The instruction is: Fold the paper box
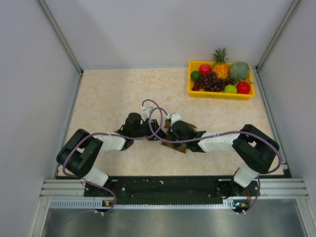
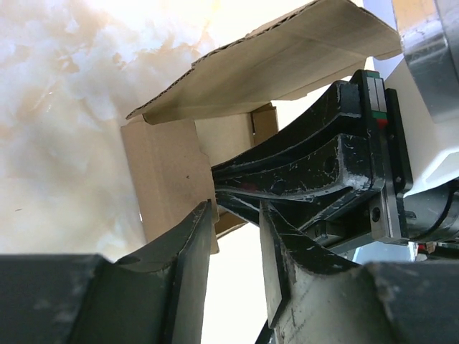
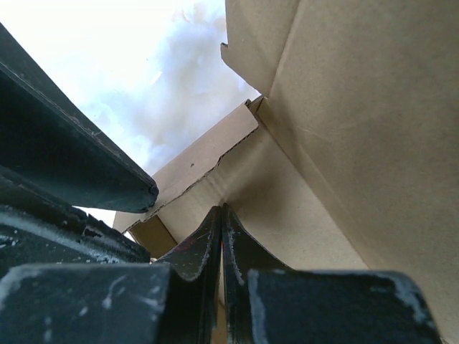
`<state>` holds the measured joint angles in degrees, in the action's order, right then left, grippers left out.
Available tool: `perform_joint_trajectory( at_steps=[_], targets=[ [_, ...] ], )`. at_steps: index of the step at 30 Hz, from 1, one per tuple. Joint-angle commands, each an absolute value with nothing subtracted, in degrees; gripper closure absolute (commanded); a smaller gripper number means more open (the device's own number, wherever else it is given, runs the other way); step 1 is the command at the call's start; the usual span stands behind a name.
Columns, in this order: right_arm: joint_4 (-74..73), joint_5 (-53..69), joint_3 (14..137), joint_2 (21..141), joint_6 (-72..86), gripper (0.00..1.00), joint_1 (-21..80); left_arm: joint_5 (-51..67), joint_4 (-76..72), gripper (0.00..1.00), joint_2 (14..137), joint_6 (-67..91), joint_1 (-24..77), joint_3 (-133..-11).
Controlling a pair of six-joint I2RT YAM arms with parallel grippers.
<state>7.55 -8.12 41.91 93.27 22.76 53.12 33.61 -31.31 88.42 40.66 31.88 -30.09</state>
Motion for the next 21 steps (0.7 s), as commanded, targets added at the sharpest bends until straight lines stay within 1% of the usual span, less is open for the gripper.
perform_joint_trajectory(
  at_steps=[1,2,5,8,10,13,16,21],
  targets=[
    [6.9,-7.1,40.3,92.7,23.7,1.00,53.8,32.9,-33.0,0.65,88.6,40.1,31.7,-30.5],
    [6.9,-7.0,40.2,92.6,23.6,1.00,53.9,32.7,-32.4,0.72,88.9,39.5,31.6,-30.8],
    [7.1,-6.6,39.9,91.9,23.4,1.00,53.8,31.2,-30.7,0.83,89.7,38.8,31.5,-32.0],
    [7.0,-6.8,39.6,91.5,23.1,1.00,53.9,29.2,-31.6,0.86,89.6,38.8,31.1,-31.0],
    [7.1,-6.8,39.6,91.2,23.2,1.00,53.9,28.9,-30.0,0.90,90.3,38.6,30.9,-32.2],
    [7.3,-6.5,39.6,91.6,23.0,1.00,53.8,28.2,-28.2,0.95,91.7,37.7,31.0,-33.4],
    [7.5,-6.3,39.6,91.8,23.0,1.00,53.9,24.6,-24.5,0.95,91.9,35.8,31.8,-34.6],
    [7.4,-6.0,39.8,91.9,22.9,1.00,53.9,23.7,-22.6,0.93,91.8,34.5,32.7,-35.4]
  ],
)
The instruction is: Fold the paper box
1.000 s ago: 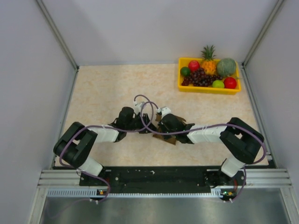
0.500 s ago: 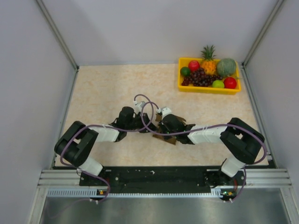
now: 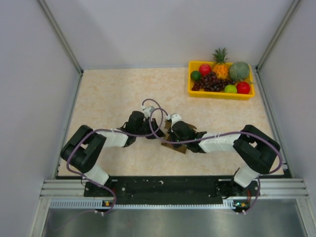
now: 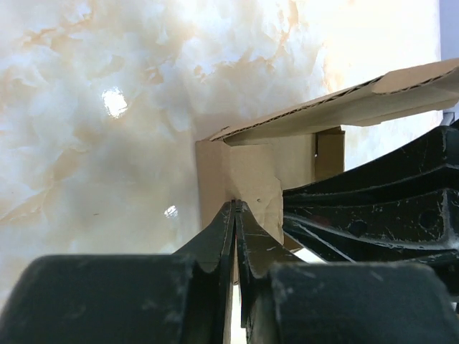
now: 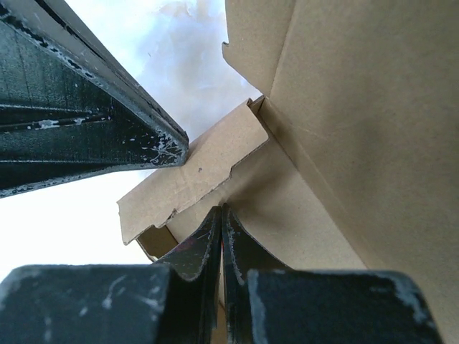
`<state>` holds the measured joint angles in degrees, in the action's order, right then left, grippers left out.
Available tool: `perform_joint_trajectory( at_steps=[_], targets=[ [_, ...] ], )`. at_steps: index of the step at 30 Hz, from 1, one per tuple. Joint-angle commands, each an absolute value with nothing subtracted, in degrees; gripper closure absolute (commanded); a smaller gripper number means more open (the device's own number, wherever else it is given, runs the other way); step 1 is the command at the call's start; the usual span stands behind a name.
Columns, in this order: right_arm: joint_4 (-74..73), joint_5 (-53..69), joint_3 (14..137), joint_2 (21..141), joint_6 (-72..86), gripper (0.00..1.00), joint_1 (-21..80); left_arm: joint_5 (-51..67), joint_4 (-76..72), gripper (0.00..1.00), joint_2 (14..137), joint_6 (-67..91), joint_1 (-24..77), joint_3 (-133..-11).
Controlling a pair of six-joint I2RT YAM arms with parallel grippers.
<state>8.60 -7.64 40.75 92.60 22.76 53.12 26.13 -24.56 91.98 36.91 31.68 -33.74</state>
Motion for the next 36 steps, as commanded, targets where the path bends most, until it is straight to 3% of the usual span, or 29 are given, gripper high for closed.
perform_joint_trajectory(
  at_steps=[1,5,6,9,13,20,36],
  targets=[
    [7.3,-5.9,40.0,92.2,23.0,1.00,53.9,21.8,-21.2,0.93,91.3,34.2,33.4,-35.6],
    [7.3,-5.5,40.0,91.8,22.7,1.00,53.8,16.1,-14.7,0.82,89.6,31.0,35.2,-37.6],
    [7.3,-5.5,39.9,91.8,22.7,1.00,53.9,15.2,-13.9,0.75,89.5,30.6,35.4,-38.1],
    [7.3,-5.6,39.8,91.8,22.7,1.00,53.9,13.7,-12.2,0.64,89.5,30.3,35.8,-38.5],
    [7.5,-5.6,39.6,91.5,23.0,1.00,53.9,14.1,-9.7,0.56,91.3,29.1,36.2,-40.8],
    [6.2,-7.9,39.0,89.6,24.4,1.00,53.9,20.6,-14.8,0.57,93.7,29.2,37.3,-39.9],
    [-2.4,-9.7,35.6,79.9,24.2,1.00,54.0,20.6,-17.7,0.56,90.2,31.0,37.8,-36.9]
  ],
)
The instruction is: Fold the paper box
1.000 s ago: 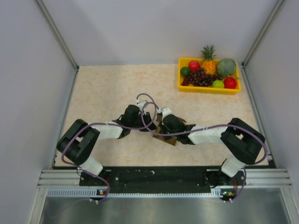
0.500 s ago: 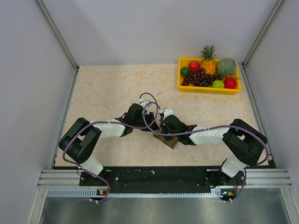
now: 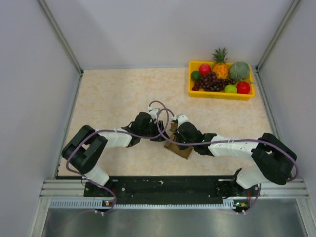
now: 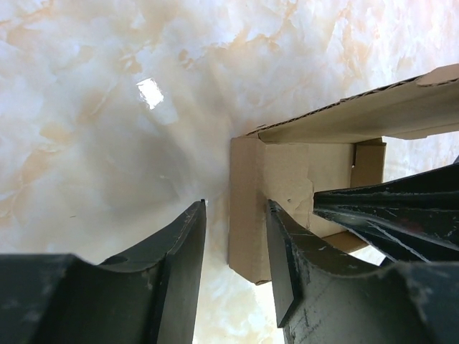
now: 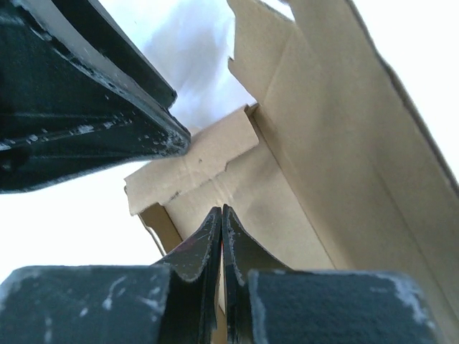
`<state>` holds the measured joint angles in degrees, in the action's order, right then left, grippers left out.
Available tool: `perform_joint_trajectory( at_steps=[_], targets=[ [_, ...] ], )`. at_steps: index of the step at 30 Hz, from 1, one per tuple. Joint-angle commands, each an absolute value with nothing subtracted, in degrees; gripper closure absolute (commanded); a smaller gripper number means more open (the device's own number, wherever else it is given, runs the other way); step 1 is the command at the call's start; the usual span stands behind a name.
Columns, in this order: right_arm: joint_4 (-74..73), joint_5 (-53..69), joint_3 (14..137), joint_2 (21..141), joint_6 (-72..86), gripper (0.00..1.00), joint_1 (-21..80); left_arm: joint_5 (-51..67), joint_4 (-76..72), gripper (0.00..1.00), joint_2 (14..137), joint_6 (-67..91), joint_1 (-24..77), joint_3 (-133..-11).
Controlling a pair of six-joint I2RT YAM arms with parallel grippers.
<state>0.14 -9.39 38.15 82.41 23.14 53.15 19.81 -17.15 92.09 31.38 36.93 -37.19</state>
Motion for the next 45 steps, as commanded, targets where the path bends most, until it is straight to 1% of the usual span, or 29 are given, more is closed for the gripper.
perform_joint_trajectory(
  at_steps=[1,7,14,17,21,22,24,25,26,27,28,32,33,38,39,42,43,44,45],
  targets=[
    [-2.2,-9.9,34.6,79.3,24.6,1.00,54.0,20.4,-17.1,0.55,90.2,30.9,37.8,-37.0],
    [-0.9,-10.3,30.7,78.5,26.5,1.00,54.0,19.7,-14.5,0.50,90.4,29.2,39.5,-38.4],
    [3.3,-9.3,28.8,80.7,24.5,1.00,54.0,24.9,-14.3,0.49,91.7,29.1,39.7,-39.8],
    [4.0,-8.2,28.7,81.1,24.4,1.00,54.0,24.4,-14.5,0.43,91.8,30.1,39.8,-40.1],
    [4.3,-8.1,28.4,80.1,24.4,1.00,54.0,23.1,-13.8,0.42,93.2,30.5,40.6,-40.8],
    [4.1,-8.3,28.5,79.9,24.4,1.00,54.0,20.4,-11.4,0.42,93.4,30.0,41.6,-42.0],
    [3.6,-8.3,28.7,79.7,24.4,1.00,54.0,17.1,-8.9,0.46,93.4,28.9,42.6,-43.1],
    [3.5,-8.3,28.8,79.6,24.4,1.00,54.0,14.4,-7.9,0.49,93.3,28.8,43.1,-43.4],
    [3.5,-8.3,28.7,79.6,24.4,1.00,53.9,13.3,-7.4,0.53,93.2,28.8,43.2,-43.6],
    [3.6,-8.3,28.7,79.6,24.4,1.00,54.0,12.0,-6.6,0.55,93.0,28.6,43.4,-43.9],
    [3.6,-8.2,28.7,79.7,24.4,1.00,54.0,9.2,-4.8,0.56,93.0,28.2,44.2,-44.9],
    [3.7,-8.0,28.8,79.9,24.4,1.00,53.9,4.1,-3.3,0.59,92.4,26.9,46.2,-45.7],
    [3.6,-8.0,28.9,80.0,24.5,1.00,53.9,3.0,-3.1,0.62,92.5,26.7,46.7,-45.9],
    [3.3,-7.8,29.4,80.1,24.6,1.00,54.0,-4.0,0.0,0.64,94.3,25.6,50.3,-48.4],
    [3.3,-7.6,29.5,80.2,24.6,1.00,54.1,-5.5,3.4,0.64,94.7,25.6,50.9,-49.6],
    [3.5,-7.6,29.3,80.3,24.7,1.00,54.0,-7.4,6.8,0.69,95.7,25.0,51.6,-51.4],
    [3.9,-7.6,29.1,80.3,24.7,1.00,54.0,-8.3,7.6,0.69,95.9,24.8,51.9,-51.9],
    [3.9,-7.6,29.0,80.4,24.7,1.00,54.0,-9.0,8.7,0.66,96.5,24.4,52.4,-52.6],
    [4.0,-7.5,29.0,80.3,24.7,1.00,54.0,-9.7,9.8,0.60,96.8,24.3,53.1,-53.8]
  ],
)
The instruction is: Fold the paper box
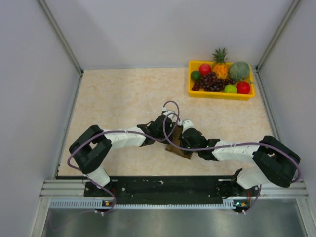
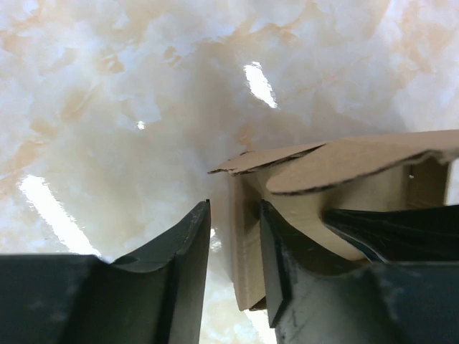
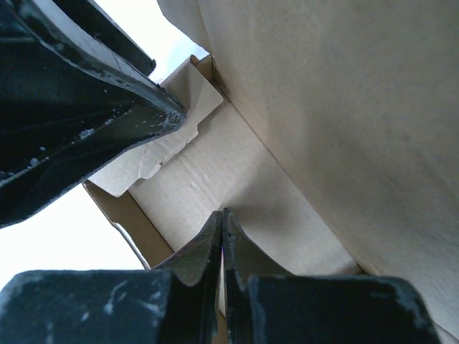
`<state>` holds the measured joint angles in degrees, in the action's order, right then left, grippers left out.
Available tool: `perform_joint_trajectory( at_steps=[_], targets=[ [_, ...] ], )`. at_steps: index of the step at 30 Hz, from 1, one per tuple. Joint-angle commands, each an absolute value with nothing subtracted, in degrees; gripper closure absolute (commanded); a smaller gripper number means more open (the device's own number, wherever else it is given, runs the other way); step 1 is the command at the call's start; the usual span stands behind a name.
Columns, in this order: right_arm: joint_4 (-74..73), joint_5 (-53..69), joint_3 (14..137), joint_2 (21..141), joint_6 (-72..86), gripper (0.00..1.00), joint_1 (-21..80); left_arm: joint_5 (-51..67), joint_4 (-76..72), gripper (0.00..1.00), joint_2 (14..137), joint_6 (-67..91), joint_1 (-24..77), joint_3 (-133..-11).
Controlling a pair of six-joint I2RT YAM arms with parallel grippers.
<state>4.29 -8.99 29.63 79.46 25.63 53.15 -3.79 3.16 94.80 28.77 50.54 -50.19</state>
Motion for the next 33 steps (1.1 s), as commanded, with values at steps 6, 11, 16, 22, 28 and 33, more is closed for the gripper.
perform_joint_trajectory(
  at_steps=[6,11,16,22,28,33],
  targets=[
    [4.0,-7.2,28.9,80.1,24.7,1.00,54.0,-7.6,10.2,0.54,96.9,24.9,53.8,-53.1],
    [3.6,-7.2,28.7,79.4,24.6,1.00,54.0,-6.7,5.4,0.60,94.4,24.7,53.8,-49.8],
    [3.4,-7.1,28.7,79.1,24.5,1.00,54.0,-4.6,5.0,0.53,94.7,24.6,53.8,-49.0],
    [3.0,-7.2,29.0,79.2,24.6,1.00,54.0,-4.4,5.9,0.56,94.6,26.6,53.8,-49.0],
    [2.7,-7.6,29.0,78.9,24.8,1.00,54.0,-6.8,9.9,0.55,96.1,31.0,54.1,-50.4],
    [2.5,-7.8,29.3,78.9,25.0,1.00,54.0,-9.1,14.8,0.63,98.4,31.6,55.0,-53.3]
  ],
)
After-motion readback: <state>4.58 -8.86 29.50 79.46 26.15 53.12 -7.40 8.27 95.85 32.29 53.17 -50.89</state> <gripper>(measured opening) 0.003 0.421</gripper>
